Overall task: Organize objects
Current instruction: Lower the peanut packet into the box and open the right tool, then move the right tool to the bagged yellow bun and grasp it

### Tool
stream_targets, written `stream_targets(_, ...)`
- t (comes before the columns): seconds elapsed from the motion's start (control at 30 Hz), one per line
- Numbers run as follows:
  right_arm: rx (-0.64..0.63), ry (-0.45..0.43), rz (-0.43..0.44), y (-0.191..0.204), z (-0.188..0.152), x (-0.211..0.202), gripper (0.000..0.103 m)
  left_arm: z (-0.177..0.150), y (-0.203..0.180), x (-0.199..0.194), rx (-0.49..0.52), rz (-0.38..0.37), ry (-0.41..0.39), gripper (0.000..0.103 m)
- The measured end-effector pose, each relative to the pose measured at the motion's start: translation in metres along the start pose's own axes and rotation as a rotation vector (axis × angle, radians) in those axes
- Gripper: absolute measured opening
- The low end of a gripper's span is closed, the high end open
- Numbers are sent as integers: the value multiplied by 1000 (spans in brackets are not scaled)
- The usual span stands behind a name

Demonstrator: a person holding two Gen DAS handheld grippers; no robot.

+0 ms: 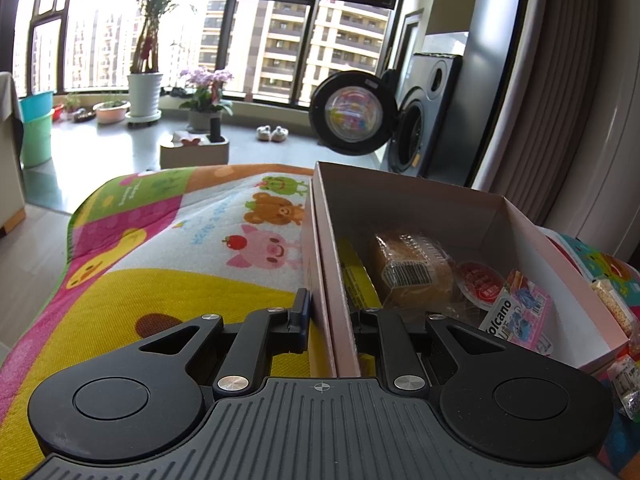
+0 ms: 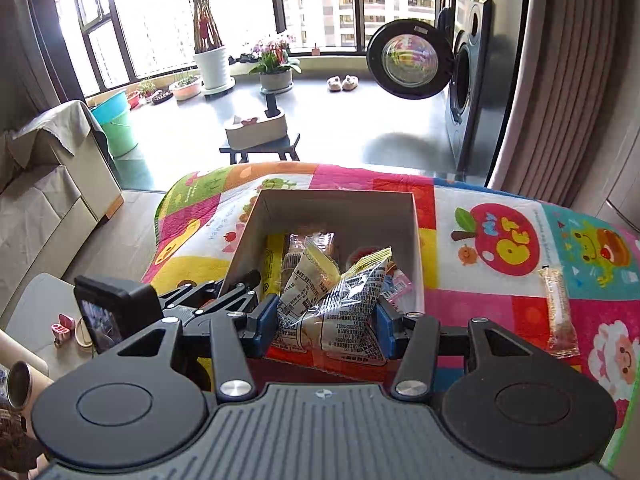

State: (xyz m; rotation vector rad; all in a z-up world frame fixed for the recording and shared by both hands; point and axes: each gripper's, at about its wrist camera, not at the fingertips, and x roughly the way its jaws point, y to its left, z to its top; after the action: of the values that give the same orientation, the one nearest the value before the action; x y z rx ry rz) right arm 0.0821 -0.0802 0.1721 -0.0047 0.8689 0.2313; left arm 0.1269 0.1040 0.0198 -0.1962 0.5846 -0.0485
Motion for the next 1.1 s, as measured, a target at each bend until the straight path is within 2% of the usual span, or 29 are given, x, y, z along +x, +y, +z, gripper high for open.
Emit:
stream_targets(0.23, 11, 111, -40, 12, 17, 86, 49, 0, 0, 0, 0, 0, 0, 16)
stream_targets(0.33, 11, 146, -38, 11, 16, 104, 51, 0, 0, 1, -1, -1, 1, 17)
stream_targets(0.4, 13, 152, -50, 9, 15, 106, 57, 0, 1, 2, -4, -3, 3, 17)
stream_targets(0.57, -9, 106, -63, 6, 14, 87, 66, 0, 1, 2, -3, -4, 3, 17)
stream_targets(0.73, -36, 11, -96, -8, 5, 48, 78, 0, 1, 2, -3, -4, 3, 17)
stream_targets(0.83, -31, -21, -137, -31, -10, 28, 84, 0, 1, 2, -4, -4, 3, 17)
stream_targets(0.9, -4, -26, -200, -54, -25, 18, 87, 0, 1, 2, -4, -5, 4, 17)
stream_targets(0.97, 62, -10, -252, -85, -42, 12, 91, 0, 1, 2, -4, -5, 4, 17)
stream_targets(1.1, 181, 34, -316, -133, -80, 5, 91, 0, 1, 2, -2, -4, 3, 17)
